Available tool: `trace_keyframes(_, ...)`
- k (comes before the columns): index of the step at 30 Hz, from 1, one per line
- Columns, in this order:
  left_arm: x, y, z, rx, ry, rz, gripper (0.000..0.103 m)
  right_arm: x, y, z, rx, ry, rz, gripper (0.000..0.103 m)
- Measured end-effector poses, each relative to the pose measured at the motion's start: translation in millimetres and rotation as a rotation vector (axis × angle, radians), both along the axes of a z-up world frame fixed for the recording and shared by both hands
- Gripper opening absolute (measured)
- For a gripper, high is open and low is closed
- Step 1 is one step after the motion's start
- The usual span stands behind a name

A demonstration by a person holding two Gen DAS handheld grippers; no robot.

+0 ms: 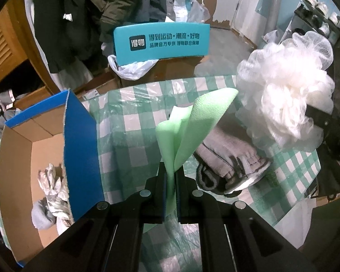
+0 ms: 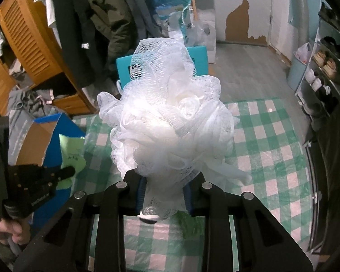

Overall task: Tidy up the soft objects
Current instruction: 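Lift the foam triangle and bath puff above the table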

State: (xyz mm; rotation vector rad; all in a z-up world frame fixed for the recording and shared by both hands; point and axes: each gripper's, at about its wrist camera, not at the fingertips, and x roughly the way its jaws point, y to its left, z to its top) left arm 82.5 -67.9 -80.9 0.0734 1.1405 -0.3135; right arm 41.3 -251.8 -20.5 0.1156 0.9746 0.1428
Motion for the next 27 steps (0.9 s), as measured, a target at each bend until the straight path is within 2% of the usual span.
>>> trace_keyframes(21,-18,27,24,-0.011,-0.036,0.045,0.006,-19,30,15,0.001,-0.033,0.088,0.024)
trace_keyframes(24,-19,30,23,-0.012,-0.033,0.050,0.006,-16,34,6,0.000,-0.003,0.094,0.024)
trace_keyframes(27,-19,32,19,-0.009,-0.021,0.054,0.006,-9,33,-18,0.022,0.081,0.088,0.024)
